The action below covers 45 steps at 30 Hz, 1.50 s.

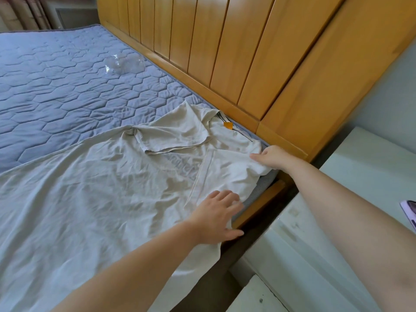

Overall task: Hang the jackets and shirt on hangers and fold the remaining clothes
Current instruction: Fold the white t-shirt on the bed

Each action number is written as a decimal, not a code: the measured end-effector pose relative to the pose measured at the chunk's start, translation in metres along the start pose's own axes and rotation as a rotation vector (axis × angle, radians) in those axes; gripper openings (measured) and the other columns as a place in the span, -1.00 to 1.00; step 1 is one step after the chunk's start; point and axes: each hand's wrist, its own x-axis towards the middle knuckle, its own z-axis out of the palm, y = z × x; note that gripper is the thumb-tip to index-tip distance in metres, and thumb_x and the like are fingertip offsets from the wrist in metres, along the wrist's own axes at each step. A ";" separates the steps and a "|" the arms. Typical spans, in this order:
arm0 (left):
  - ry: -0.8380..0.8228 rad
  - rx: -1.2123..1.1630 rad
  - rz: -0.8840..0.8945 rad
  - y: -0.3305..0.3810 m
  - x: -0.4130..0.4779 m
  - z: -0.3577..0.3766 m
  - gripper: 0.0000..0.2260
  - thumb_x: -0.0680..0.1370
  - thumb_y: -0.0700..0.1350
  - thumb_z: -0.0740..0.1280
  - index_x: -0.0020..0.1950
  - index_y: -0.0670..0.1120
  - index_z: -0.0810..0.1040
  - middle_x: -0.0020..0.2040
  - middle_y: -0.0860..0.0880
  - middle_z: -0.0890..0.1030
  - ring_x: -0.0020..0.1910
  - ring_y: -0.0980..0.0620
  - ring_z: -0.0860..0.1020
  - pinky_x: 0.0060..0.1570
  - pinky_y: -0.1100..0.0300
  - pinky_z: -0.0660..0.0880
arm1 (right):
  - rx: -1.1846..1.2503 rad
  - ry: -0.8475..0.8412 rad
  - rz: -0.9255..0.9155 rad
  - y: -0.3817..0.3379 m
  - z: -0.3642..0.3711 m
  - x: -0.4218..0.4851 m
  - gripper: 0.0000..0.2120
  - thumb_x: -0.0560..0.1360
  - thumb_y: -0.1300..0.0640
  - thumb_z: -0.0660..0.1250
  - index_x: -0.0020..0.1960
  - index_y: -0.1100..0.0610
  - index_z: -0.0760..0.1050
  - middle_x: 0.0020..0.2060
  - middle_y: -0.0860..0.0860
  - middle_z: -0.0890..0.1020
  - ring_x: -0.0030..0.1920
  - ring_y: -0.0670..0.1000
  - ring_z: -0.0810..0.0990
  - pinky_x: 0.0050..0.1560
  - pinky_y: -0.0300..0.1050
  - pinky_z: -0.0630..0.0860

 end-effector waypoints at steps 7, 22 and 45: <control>0.073 0.131 0.167 -0.005 -0.012 0.009 -0.72 0.48 0.04 0.37 0.17 0.02 0.57 0.24 0.01 0.49 0.25 0.01 0.39 0.19 0.09 0.48 | -0.033 0.030 -0.010 0.025 -0.015 0.003 -0.63 0.56 0.03 0.29 -0.37 0.09 0.28 -0.37 0.02 0.36 -0.33 0.01 0.35 -0.29 -0.17 0.29; -0.344 0.104 0.212 0.027 -0.009 -0.019 -0.77 0.58 -0.23 0.19 0.17 -0.14 0.57 0.10 -0.04 0.44 0.02 0.03 0.35 0.05 0.10 0.47 | -0.256 0.005 -0.039 0.029 -0.017 -0.016 -0.82 0.54 0.31 0.14 -0.16 0.17 0.48 -0.21 0.09 0.46 -0.23 0.06 0.42 -0.29 -0.18 0.35; -0.113 -0.040 -0.512 -0.062 -0.049 0.040 -0.37 0.42 0.34 -0.47 0.48 0.19 -0.34 0.55 0.12 -0.25 0.53 0.09 -0.25 0.46 0.00 -0.30 | 0.201 0.086 0.201 0.000 0.013 0.021 -0.39 0.53 -0.03 0.32 0.44 0.26 0.24 0.37 0.19 0.38 0.35 0.20 0.38 0.28 0.03 0.37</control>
